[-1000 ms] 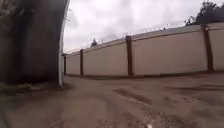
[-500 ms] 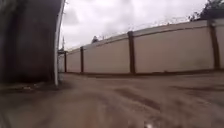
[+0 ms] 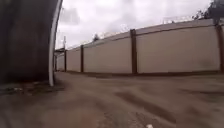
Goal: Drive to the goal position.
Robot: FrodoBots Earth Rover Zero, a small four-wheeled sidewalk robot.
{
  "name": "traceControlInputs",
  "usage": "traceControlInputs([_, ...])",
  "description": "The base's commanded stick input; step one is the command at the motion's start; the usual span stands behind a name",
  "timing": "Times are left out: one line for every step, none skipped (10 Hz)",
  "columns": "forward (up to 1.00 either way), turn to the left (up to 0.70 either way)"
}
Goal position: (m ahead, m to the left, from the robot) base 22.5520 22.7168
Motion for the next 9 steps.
traceControlInputs([0.7, 0.08])
traceControlInputs([0.7, 0.29])
traceControlInputs([0.7, 0.34])
traceControlInputs([0.7, 0.35])
traceControlInputs([0.7, 0.33])
traceControlInputs([0.7, 0.26])
traceControlInputs([0.7, 0.1])
traceControlInputs([0.7, 0.0])
traceControlInputs([0.7, 0.0])
